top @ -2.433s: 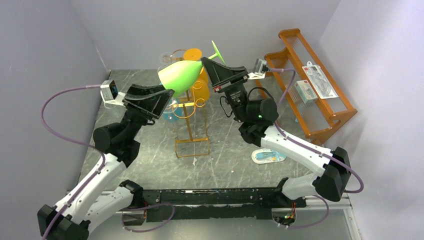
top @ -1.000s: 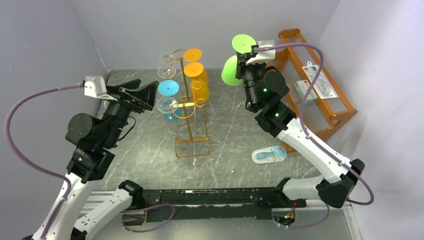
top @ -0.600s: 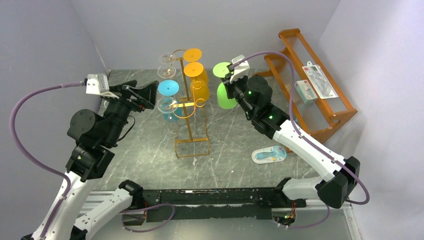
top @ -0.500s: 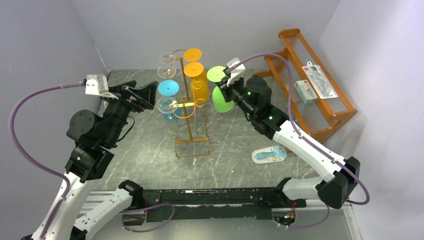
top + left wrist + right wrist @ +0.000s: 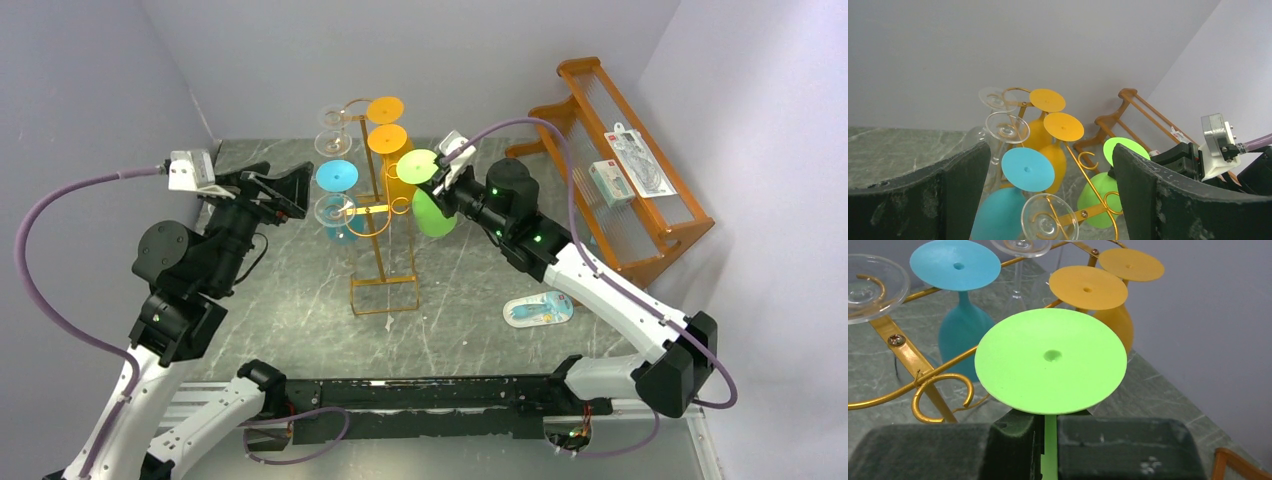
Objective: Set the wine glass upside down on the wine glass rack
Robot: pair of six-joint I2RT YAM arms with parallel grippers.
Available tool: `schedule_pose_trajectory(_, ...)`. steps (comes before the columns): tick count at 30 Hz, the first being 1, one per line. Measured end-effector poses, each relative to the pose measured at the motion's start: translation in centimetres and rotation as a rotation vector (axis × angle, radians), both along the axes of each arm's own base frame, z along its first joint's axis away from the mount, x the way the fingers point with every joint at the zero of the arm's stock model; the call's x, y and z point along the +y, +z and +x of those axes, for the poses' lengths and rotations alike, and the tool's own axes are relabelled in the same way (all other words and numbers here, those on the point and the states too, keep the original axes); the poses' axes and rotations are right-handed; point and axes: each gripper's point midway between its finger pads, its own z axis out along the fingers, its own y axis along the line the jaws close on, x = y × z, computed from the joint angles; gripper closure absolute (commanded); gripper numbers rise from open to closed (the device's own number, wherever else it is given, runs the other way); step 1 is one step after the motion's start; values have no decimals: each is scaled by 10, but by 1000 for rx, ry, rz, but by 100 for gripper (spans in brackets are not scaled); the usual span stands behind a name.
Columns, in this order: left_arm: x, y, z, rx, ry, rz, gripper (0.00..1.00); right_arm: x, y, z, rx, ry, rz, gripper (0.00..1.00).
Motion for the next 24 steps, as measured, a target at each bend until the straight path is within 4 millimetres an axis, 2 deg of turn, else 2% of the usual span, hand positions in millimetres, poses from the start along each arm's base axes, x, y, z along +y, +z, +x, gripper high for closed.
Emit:
schedule_pose_trajectory(5, 3, 1, -1, -2, 13, -6, 5, 7, -3, 2, -11, 26, -7, 100)
schedule_pose_trajectory(13, 4, -1, 0, 6, 18, -7, 5, 19, -26, 9, 14, 53, -49, 100)
schedule_pose_trajectory(24, 5, -2, 0, 13, 25, -5, 5, 27, -21, 12, -14, 79, -29, 100)
